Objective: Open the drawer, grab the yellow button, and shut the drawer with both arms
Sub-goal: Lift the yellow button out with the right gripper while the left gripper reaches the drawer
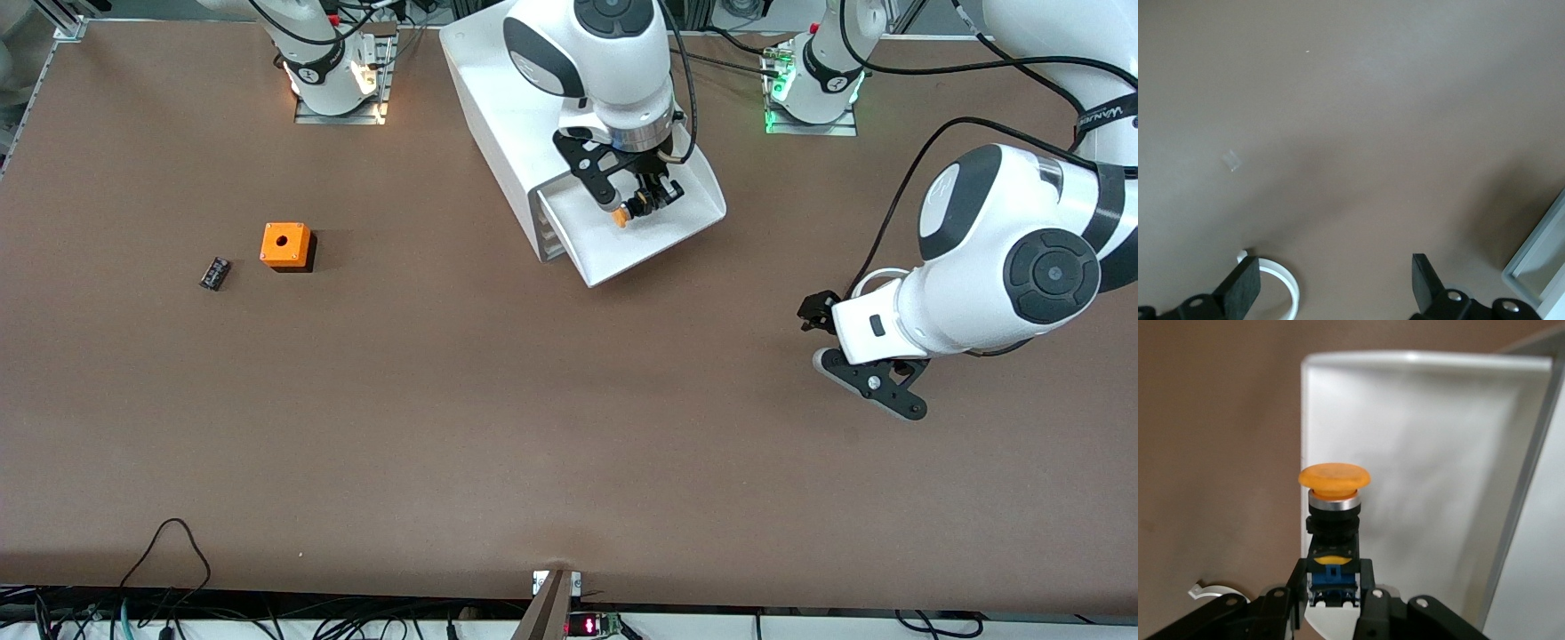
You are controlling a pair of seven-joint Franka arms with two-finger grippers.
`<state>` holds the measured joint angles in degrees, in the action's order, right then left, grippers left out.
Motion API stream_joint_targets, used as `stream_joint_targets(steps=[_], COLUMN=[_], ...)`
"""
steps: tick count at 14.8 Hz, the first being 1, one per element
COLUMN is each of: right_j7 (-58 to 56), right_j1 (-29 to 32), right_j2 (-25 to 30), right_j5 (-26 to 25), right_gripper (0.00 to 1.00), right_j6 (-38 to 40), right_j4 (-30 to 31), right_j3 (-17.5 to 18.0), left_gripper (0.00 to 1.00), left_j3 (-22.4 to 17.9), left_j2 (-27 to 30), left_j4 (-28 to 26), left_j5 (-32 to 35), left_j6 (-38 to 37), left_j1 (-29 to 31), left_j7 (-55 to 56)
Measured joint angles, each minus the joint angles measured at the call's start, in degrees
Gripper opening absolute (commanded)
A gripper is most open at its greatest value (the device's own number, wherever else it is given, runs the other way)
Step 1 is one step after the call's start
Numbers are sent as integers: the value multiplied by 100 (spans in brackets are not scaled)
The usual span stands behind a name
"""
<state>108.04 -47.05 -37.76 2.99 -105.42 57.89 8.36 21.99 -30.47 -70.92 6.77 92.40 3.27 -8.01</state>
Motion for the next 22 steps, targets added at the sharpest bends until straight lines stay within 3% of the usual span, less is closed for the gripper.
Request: stream_joint_targets(steps=[3,9,14,18,22], right_j7=[-943,-3879,-6118,-7648,-8371], right_j1=[320,1687,2864,3563,3986], right_j2=[158,432,427,376,165], right_j5=[-1,107,353,335,-199], right_gripper=[0,0,0,0,0], right_j6=[131,847,1013,1075,1041], right_j4=[-9,-17,16,358,702], right_j3=[-140,-166,-165,-167,-168], left_gripper=[95,90,90,90,90], left_j3=[24,70,463,989,1084], left_j2=[-14,-100,187,769,962], left_j4=[-1,-495,-1578,-2516,-2994], left_j5=[-18,-124,-126,-113,35], left_j6=[13,814,1902,2091,2360], left_j1=[-68,-328,-665,-725,-725], left_j7=[1311,3643,5595,6480,6861])
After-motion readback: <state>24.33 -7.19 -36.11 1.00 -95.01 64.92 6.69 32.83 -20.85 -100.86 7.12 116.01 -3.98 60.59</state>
